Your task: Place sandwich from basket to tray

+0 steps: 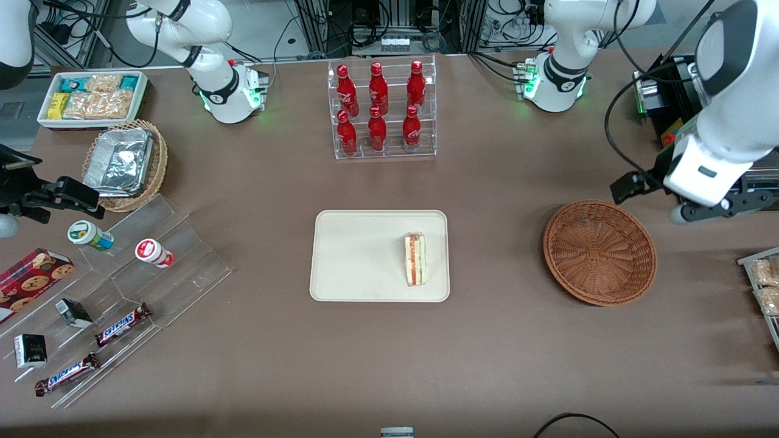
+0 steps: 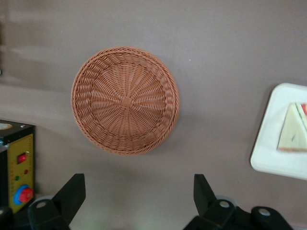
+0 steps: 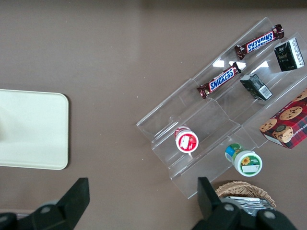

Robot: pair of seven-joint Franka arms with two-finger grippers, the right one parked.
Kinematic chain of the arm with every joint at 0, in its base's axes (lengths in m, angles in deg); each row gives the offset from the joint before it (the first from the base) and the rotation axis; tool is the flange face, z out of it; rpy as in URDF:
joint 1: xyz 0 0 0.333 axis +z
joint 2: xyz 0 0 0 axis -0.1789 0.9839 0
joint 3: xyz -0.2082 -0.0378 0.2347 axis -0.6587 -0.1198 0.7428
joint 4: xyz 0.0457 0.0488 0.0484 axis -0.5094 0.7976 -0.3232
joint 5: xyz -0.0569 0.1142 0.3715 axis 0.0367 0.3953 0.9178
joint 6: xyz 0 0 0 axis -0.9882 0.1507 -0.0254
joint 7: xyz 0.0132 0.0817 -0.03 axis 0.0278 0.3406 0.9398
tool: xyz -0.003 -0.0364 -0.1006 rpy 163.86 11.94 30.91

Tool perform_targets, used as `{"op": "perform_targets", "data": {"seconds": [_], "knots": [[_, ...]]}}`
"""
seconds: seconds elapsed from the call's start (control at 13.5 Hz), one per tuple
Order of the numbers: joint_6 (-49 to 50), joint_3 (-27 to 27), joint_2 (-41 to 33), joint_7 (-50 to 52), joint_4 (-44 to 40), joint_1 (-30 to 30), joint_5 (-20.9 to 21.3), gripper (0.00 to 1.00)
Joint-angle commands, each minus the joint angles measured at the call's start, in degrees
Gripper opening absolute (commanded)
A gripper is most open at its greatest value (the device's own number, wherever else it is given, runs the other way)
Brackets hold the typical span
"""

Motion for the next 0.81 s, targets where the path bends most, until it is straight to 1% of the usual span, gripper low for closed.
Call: {"op": "perform_targets", "data": {"seconds": [0.0, 0.07, 0.22, 0.74], "knots": [[3.90, -0.92, -3.19, -4.41, -1.75, 2.20, -0.10, 1.00], [4.51, -0.92, -3.28, -4.93, -2.11, 2.38, -0.45, 1.00], [4.78, -0.83, -3.19, -6.34, -2.81, 2.65, -3.78, 1.00], [6.01, -1.01, -4.33, -7.22, -2.38, 2.38, -2.83, 1.00]]}}
